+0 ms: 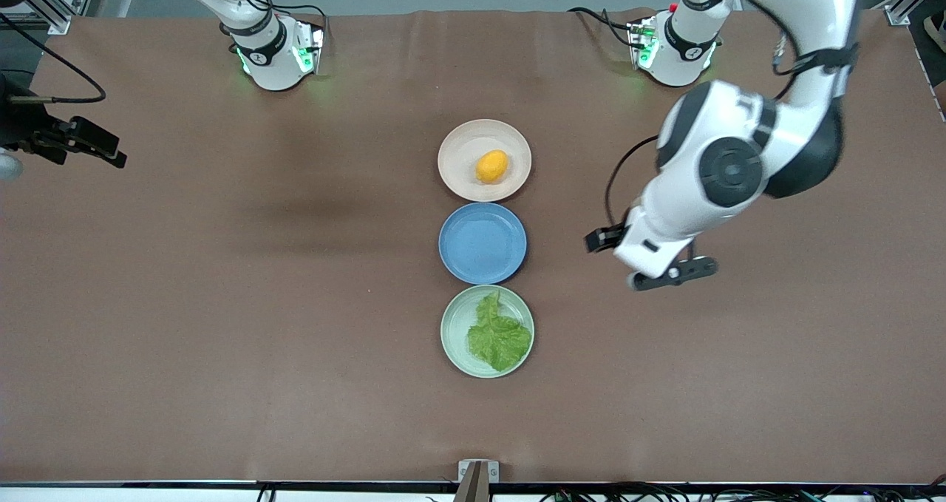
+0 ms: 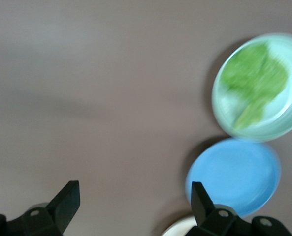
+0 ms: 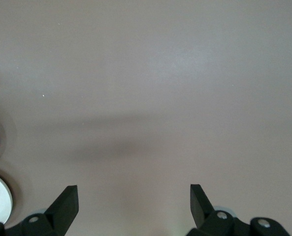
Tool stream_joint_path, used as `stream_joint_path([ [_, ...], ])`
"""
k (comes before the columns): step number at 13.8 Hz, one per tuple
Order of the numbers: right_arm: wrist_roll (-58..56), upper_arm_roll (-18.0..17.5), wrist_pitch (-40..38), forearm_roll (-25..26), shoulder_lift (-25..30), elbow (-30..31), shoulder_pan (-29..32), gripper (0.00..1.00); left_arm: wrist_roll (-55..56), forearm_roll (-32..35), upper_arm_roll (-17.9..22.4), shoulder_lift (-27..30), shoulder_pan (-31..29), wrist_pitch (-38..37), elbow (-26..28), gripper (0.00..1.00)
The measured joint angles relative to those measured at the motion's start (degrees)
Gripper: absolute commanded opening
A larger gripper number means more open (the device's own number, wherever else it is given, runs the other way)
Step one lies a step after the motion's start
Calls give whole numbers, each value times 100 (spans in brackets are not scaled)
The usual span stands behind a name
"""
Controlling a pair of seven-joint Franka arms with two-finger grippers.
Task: Pick lemon and lettuce from plates
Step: 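Lower the left gripper onto the lettuce while the right gripper reaches the lemon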
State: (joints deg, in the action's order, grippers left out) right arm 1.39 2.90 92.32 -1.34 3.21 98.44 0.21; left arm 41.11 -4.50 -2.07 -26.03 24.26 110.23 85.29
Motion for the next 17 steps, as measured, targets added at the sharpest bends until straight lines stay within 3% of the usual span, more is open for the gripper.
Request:
stream_joint_path([
  [4,262,-32,30,-118,-882,-243,-446,100,2425,-3,-4,-825,482,2105,-119,100],
  [7,1996,-76,-154,-755,-971,-301,-1188,100,4057,-3,-3,-1432,662,3256,-358,100],
  [9,3355,-99,130,-855,-971,-210,-2013,100,4611,-3,1,-1714,785,3565,-411,100],
  [13,6319,-134,1845,-869,-1026,547,-3807,100,4794,2,10,-2112,939,3635,-436,100],
  [17,8146,-128,3139,-748,-1658,955,-5116,100,4794,62,56,-2316,930,3971,-459,100],
])
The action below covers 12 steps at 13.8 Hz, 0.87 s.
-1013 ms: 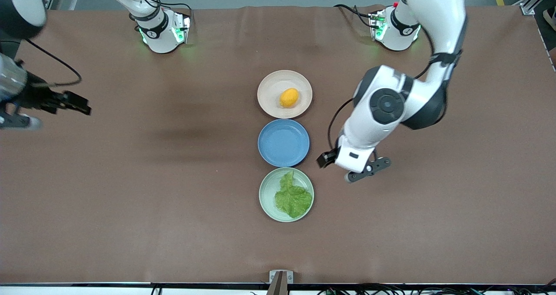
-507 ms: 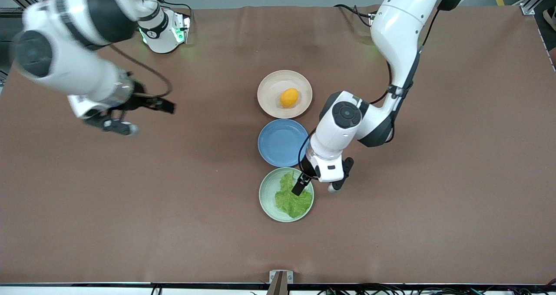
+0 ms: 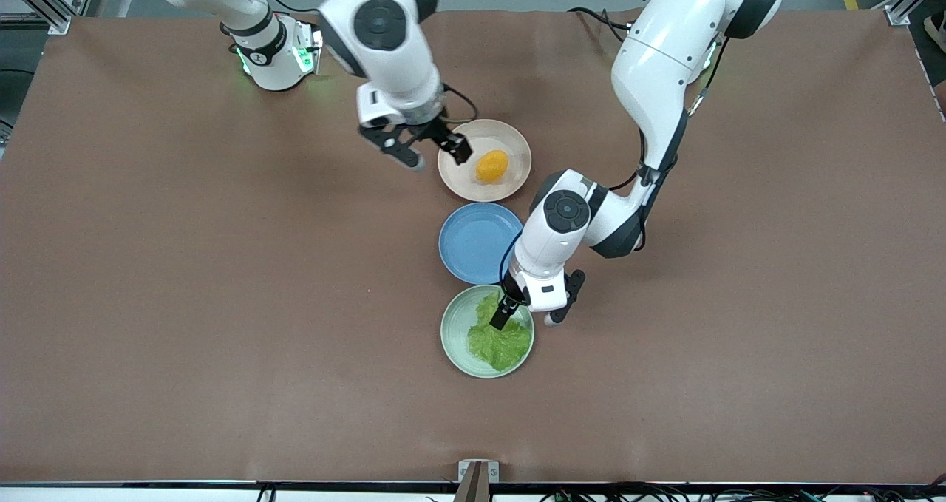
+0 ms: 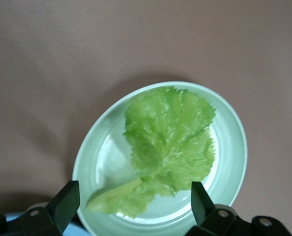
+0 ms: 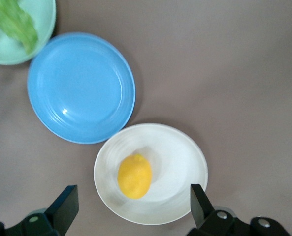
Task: Pick lemon and lettuce from plates
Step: 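Lower the left gripper onto the lettuce while the right gripper reaches the lemon, then close the left gripper on the lettuce while the right gripper grasps the lemon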
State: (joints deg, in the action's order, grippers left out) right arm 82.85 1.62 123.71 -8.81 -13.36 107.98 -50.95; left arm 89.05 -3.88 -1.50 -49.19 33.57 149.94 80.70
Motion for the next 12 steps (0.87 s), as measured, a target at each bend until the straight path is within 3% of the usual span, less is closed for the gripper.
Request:
stream_joint_path([
  [3,683,16,487,419,-768,-132,-437,100,-7,14,32,-90,-1,302,-22,100],
  [7,836,43,688,566,-1703,-692,-700,100,-11,15,41,-264,-2,675,-32,98],
  [12,942,62,1119,771,-2117,-789,-822,100,-13,18,51,-393,-2,710,-38,78],
])
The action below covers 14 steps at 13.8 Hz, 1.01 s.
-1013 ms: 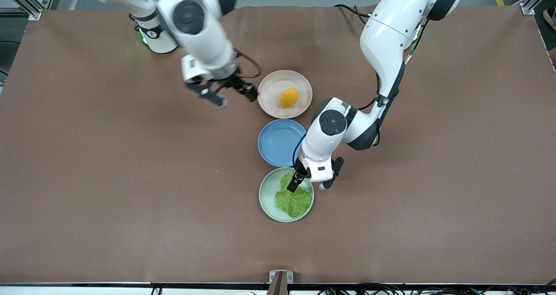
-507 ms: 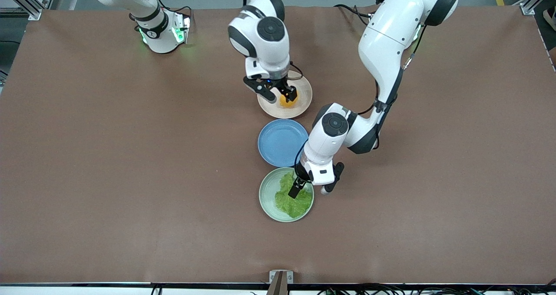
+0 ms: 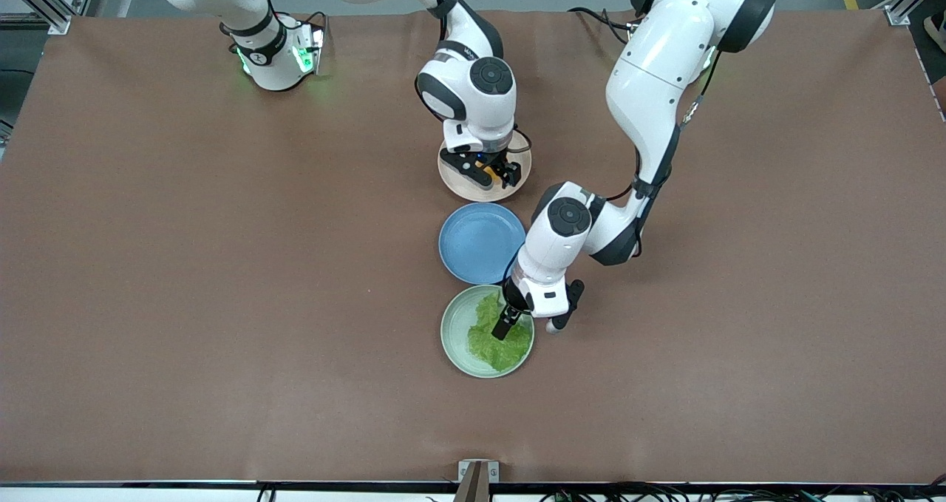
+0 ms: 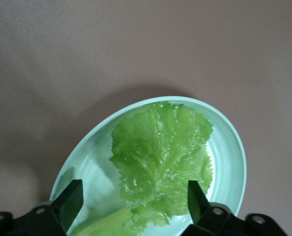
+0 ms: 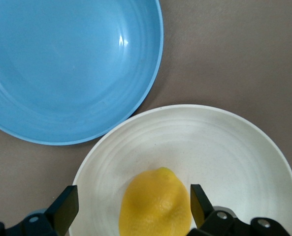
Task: Pick lemon and lettuce from plates
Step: 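Close the left gripper on the lettuce while the right gripper grasps the lemon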
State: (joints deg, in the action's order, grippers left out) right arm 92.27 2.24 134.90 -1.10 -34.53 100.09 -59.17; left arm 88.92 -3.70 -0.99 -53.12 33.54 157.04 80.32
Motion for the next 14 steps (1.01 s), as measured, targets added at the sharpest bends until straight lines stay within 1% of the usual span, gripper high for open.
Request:
stream_joint_path([
  [5,24,2,67,7,-112,-2,-202,100,0,0,3,-11,0,7,-3,43],
  [6,31,2,70,7,-111,-4,-251,100,0,0,5,-12,0,7,-3,38],
  [9,47,3,71,7,-122,-3,-371,93,-1,1,5,-13,0,8,-4,12],
  [11,49,3,71,7,-150,0,-391,93,-1,1,6,-13,0,18,-16,2],
  [14,49,37,67,22,-180,12,-391,93,-1,1,16,-5,-2,48,-104,1],
])
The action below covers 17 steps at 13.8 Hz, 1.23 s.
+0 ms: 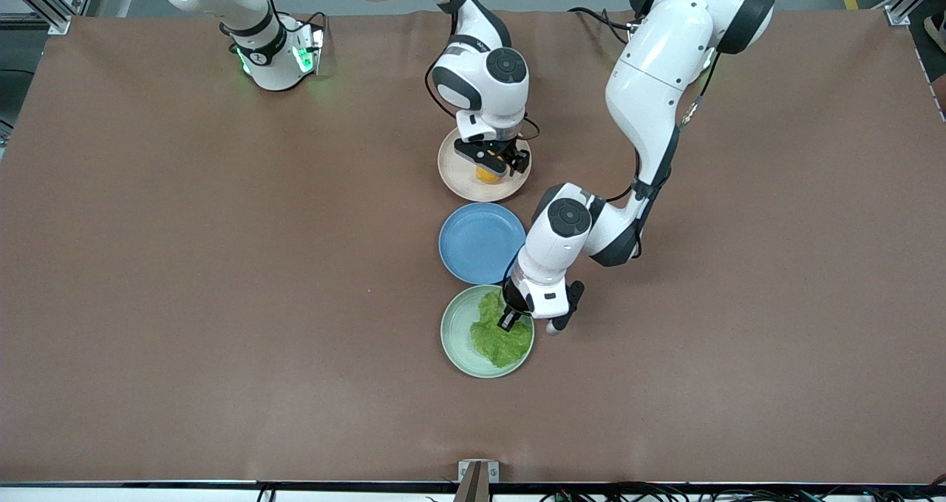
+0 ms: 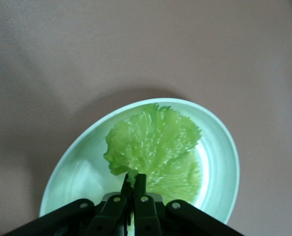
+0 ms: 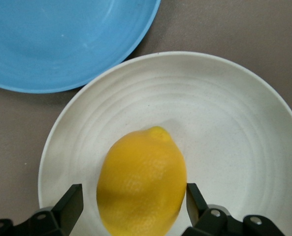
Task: Pick lemon and lettuce from plates
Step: 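Close the left gripper on the lettuce while the right gripper grasps the lemon, then carry the lettuce off the plate while the right gripper carries the lemon away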
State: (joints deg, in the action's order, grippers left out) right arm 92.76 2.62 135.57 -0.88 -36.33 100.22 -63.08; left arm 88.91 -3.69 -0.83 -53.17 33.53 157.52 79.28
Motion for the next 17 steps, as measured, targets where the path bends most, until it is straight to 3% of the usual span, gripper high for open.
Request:
stream_joint_path([
  [1,0,7,-3,18,-5,8,0,92,0,0,2,27,-3,11,-42,1],
  [3,0,18,-4,65,-10,19,0,76,0,0,5,192,-20,8,-115,1],
  [4,0,20,-4,87,-11,21,0,62,0,0,6,350,-40,-49,-112,1],
  [7,0,25,-17,95,-7,19,-1,4,-122,0,21,1148,-225,-948,38,1],
  [8,0,31,-20,95,-7,19,0,0,-417,0,19,1517,-365,-1470,197,1],
  [12,-409,150,-272,99,166,-123,292,0,-2504,0,-169,2913,-1327,-3323,1264,1],
  [14,-1346,173,-723,32,595,-220,870,0,-3749,0,-315,3346,-1886,-3728,1933,1],
  [17,-3298,189,-1252,-133,1128,-189,2019,0,-5307,0,-356,3628,-2446,-3767,2852,1],
])
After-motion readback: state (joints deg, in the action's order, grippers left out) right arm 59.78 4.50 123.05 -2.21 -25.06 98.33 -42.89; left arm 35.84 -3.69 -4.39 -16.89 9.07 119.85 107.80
